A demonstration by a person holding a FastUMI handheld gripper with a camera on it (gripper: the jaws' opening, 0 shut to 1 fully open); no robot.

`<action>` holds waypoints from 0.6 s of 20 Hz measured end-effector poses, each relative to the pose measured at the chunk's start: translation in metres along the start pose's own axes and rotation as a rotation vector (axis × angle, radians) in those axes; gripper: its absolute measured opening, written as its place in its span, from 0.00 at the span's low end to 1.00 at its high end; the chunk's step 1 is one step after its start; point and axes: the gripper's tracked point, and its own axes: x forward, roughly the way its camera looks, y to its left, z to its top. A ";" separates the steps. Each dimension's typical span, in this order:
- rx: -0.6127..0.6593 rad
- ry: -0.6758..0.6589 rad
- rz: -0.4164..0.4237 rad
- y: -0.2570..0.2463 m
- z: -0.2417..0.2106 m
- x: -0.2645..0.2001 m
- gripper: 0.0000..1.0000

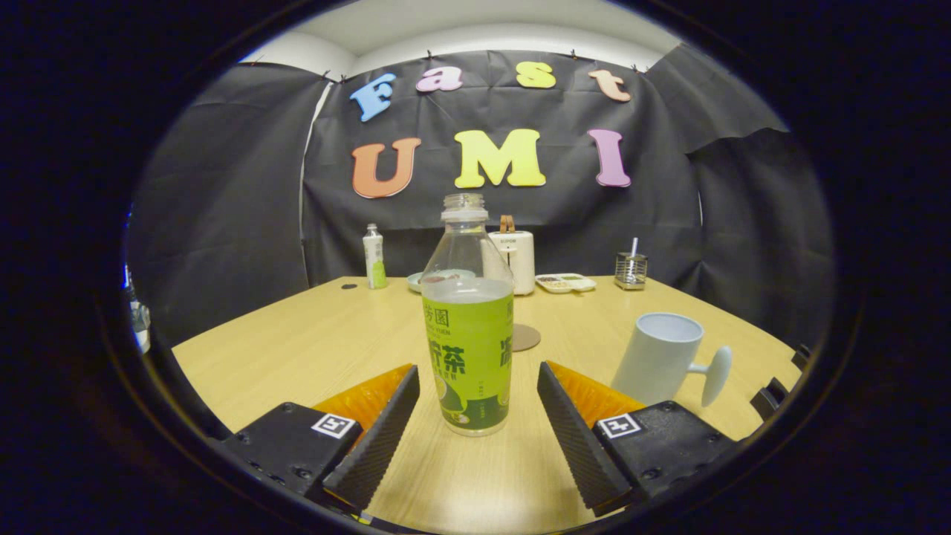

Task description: Take the bottle from table, then pour the juice into the cup, finally place the bottle on the coaster

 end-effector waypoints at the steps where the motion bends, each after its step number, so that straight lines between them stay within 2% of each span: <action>1: -0.001 0.012 -0.002 0.000 -0.001 0.003 1.00; 8: -0.036 0.120 -0.059 -0.007 -0.019 0.025 1.00; 12: -0.039 0.161 -0.057 -0.003 -0.021 0.027 1.00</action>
